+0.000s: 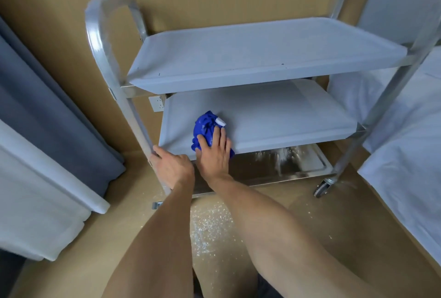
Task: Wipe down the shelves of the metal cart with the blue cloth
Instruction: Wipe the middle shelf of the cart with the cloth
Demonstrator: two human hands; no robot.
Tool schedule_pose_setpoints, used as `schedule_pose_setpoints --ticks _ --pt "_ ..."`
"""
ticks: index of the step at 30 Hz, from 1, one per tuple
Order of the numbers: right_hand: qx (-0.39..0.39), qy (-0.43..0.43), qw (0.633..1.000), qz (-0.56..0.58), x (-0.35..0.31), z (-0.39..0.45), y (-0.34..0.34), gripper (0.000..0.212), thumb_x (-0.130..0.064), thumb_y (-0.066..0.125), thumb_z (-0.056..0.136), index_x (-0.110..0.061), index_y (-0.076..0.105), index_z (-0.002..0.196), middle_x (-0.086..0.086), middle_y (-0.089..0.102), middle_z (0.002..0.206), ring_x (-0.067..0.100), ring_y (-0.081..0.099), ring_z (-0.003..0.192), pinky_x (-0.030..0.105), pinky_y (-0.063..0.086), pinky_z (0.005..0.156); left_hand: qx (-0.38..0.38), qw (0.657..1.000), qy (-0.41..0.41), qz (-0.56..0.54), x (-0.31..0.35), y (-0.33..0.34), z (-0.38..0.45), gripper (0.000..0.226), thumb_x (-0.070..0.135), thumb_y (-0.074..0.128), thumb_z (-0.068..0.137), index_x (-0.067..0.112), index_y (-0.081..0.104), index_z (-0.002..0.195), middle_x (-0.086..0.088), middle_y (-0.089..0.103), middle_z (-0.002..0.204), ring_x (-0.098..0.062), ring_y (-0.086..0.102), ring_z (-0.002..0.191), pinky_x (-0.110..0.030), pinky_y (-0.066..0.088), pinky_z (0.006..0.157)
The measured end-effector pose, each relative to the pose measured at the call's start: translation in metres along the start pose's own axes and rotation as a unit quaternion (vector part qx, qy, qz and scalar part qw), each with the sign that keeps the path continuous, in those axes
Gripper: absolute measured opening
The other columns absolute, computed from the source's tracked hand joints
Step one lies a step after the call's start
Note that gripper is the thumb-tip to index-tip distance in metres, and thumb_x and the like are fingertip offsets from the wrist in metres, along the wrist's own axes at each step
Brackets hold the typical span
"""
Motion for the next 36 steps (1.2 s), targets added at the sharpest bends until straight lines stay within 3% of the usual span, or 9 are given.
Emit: schedule_pose_setpoints --ticks 4,7,12,14,16,23,26,31,36 --pt "0.036 0.092 0.993 0.058 0.040 -0.004 -0.011 0.051 -0.021 0.068 0.084 -0.027 0.051 0.132 0.021 0.040 0.147 0.041 0.034 0.139 0.051 0.031 0.112 0.027 0.999 0.029 0.012 0.014 -0.002 -0.009 0.047 0.007 0.050 0.084 0.007 0.043 0.130 -0.017 0.039 0.130 -0.039 0.048 0.110 -0.046 0.045 0.093" --pt "0.088 0.203 0.971 0.094 0.113 -0.009 -0.026 0.058 -0.018 0.066 0.087 -0.029 0.045 0.140 0.018 0.030 0.153 0.038 0.027 0.143 0.051 0.032 0.114 0.007 0.998 0.053 0.026 0.046 0.013 -0.026 0.045 0.006 0.052 0.085 0.003 0.046 0.129 -0.019 0.038 0.138 -0.040 0.048 0.113 -0.046 0.042 0.092" --pt "0.209 0.393 0.874 0.196 0.277 0.006 -0.067 0.061 -0.026 0.047 0.102 -0.034 0.021 0.156 0.013 -0.002 0.164 0.032 0.012 0.150 0.043 0.025 0.121 -0.087 0.967 0.236 0.048 0.097 0.073 -0.078 0.048 0.006 0.052 0.087 0.009 0.047 0.135 -0.016 0.033 0.149 -0.040 0.053 0.113 -0.046 0.046 0.094" --pt "0.237 0.428 0.848 0.205 0.329 0.018 -0.088 0.062 -0.022 0.047 0.102 -0.028 0.019 0.157 0.013 0.002 0.165 0.031 0.015 0.150 0.043 0.023 0.122 -0.116 0.947 0.290 0.067 0.106 0.091 -0.097 0.046 0.008 0.050 0.091 0.012 0.046 0.137 -0.014 0.032 0.151 -0.037 0.049 0.121 -0.046 0.043 0.101" --pt "0.238 0.437 0.858 0.123 0.353 0.026 -0.097 0.060 -0.022 0.050 0.100 -0.020 0.027 0.155 0.024 0.012 0.161 0.039 0.019 0.148 0.048 0.023 0.120 -0.131 0.932 0.323 0.100 0.105 0.104 -0.106 0.045 0.012 0.049 0.094 0.014 0.045 0.139 -0.011 0.033 0.153 -0.032 0.040 0.132 -0.044 0.038 0.109" --pt "0.020 0.310 0.943 -0.122 0.302 0.075 -0.084 0.055 -0.035 0.046 0.096 -0.021 0.039 0.149 0.027 0.017 0.159 0.044 0.019 0.145 0.052 0.014 0.118 -0.117 0.936 0.284 0.171 0.086 0.109 -0.076 0.036 0.012 0.048 0.091 0.009 0.058 0.126 -0.010 0.045 0.144 -0.031 0.037 0.132 -0.044 0.037 0.104" --pt "-0.041 0.229 0.971 -0.055 0.212 0.101 -0.046 0.056 -0.033 0.051 0.092 -0.026 0.041 0.147 0.027 0.021 0.157 0.045 0.026 0.140 0.050 0.023 0.115 -0.105 0.951 0.230 0.179 0.074 0.097 -0.057 0.035 0.011 0.048 0.090 0.007 0.062 0.121 -0.011 0.042 0.147 -0.031 0.035 0.134 -0.043 0.037 0.103" --pt "-0.114 0.014 0.993 0.037 0.057 0.096 0.008 0.054 -0.017 0.058 0.083 -0.026 0.053 0.136 0.019 0.038 0.144 0.039 0.039 0.126 0.044 0.034 0.102 -0.101 0.957 0.176 0.209 0.046 0.073 -0.015 0.032 0.010 0.047 0.086 0.007 0.066 0.112 -0.007 0.056 0.120 -0.027 0.042 0.119 -0.041 0.045 0.086" --pt "-0.108 0.049 0.991 0.067 0.092 0.105 0.008 0.063 -0.014 0.059 0.082 -0.030 0.046 0.142 0.015 0.043 0.138 0.036 0.044 0.122 0.043 0.042 0.095 -0.108 0.958 0.134 0.229 0.059 0.072 0.011 0.031 0.014 0.046 0.089 0.007 0.058 0.117 -0.011 0.052 0.125 -0.031 0.043 0.121 -0.042 0.045 0.083"
Point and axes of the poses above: each hand's wrist, its own z-axis towards the middle knuckle, its own y-axis out of the palm, x = y × z, the point moved 3 cm from there along z, towards the middle knuckle
